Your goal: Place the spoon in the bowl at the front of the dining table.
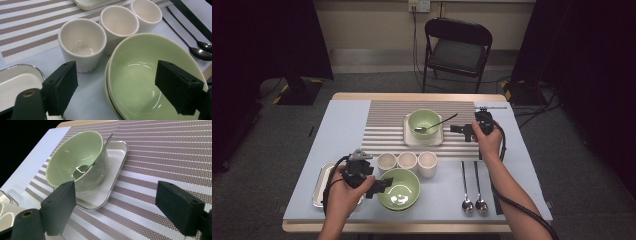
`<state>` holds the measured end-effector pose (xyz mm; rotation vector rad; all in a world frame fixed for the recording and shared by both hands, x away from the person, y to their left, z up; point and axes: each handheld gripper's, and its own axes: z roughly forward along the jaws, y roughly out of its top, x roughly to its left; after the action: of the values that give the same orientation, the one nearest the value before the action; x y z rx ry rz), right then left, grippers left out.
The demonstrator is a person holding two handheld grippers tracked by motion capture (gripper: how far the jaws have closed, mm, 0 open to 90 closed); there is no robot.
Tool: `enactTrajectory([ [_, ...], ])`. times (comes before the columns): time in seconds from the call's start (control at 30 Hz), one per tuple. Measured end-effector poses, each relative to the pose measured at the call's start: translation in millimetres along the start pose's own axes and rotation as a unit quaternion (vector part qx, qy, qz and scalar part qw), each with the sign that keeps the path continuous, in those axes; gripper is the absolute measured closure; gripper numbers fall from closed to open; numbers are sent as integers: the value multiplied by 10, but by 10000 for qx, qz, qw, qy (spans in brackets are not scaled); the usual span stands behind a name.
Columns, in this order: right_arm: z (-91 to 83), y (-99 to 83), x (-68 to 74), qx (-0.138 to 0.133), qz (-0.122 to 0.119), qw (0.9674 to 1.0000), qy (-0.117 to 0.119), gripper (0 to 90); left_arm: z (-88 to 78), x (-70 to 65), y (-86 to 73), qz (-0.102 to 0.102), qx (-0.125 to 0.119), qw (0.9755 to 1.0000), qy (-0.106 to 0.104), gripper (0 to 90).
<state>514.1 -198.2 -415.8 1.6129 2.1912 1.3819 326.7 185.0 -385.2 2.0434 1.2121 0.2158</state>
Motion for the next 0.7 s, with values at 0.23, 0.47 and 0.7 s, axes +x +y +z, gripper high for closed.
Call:
enactTrajectory([
  [0.23,-51,-7,-7,35,-76,10000,-24,160,7,0,-2,-23,-5,10000,-5,180],
  [0.47,-105,-41,-46,88,-104,9999,-31,160,8,-3,-2,-46,-7,10000,-29,180],
  [0.7,-148,-84,-82,125,-115,9999,-22,161,5,7,-7,-26,8,10000,-11,180],
])
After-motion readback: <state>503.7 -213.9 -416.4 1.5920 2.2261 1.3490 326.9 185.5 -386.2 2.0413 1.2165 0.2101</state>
